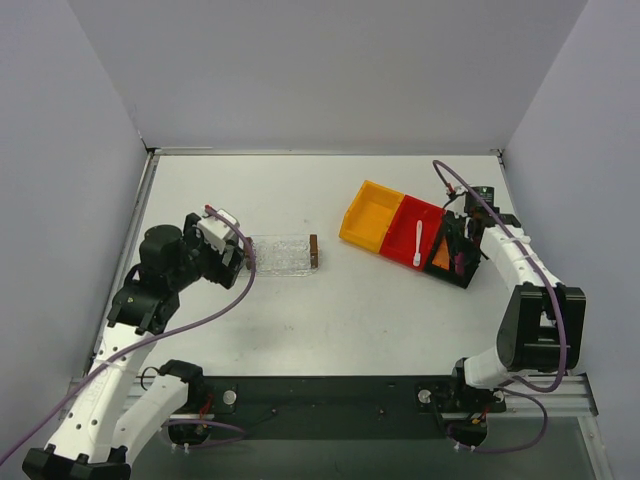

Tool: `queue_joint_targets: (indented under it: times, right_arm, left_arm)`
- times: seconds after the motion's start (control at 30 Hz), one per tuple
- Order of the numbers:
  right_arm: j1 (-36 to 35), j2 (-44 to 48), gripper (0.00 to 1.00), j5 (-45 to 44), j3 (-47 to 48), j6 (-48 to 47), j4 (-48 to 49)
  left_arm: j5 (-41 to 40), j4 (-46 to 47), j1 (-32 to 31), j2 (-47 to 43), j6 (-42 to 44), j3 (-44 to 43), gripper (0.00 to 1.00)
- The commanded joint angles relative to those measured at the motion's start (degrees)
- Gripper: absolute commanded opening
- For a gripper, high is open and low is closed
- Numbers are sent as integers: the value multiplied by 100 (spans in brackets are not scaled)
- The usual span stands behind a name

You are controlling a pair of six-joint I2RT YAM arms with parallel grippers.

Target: Prepare toiletry sets of a toothbrush and toothpaste on the tray

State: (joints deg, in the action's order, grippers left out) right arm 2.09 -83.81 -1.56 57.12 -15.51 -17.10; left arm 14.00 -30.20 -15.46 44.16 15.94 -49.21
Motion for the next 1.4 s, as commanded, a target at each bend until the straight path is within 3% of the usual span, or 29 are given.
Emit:
queue_joint_targets:
  times: [0.0, 0.5, 1.37]
  right_arm:
    - [116, -275, 51, -186, 299, 4, -56]
    - [239, -821, 49, -142, 361, 144, -13]
    - [319, -1260, 35, -142, -149, 276, 515]
  left_arm:
    - [103, 198, -9, -101, 84, -115, 91]
    - [147, 348, -9, -118, 40, -10, 91]
    - [138, 348, -9, -197, 23, 87, 91]
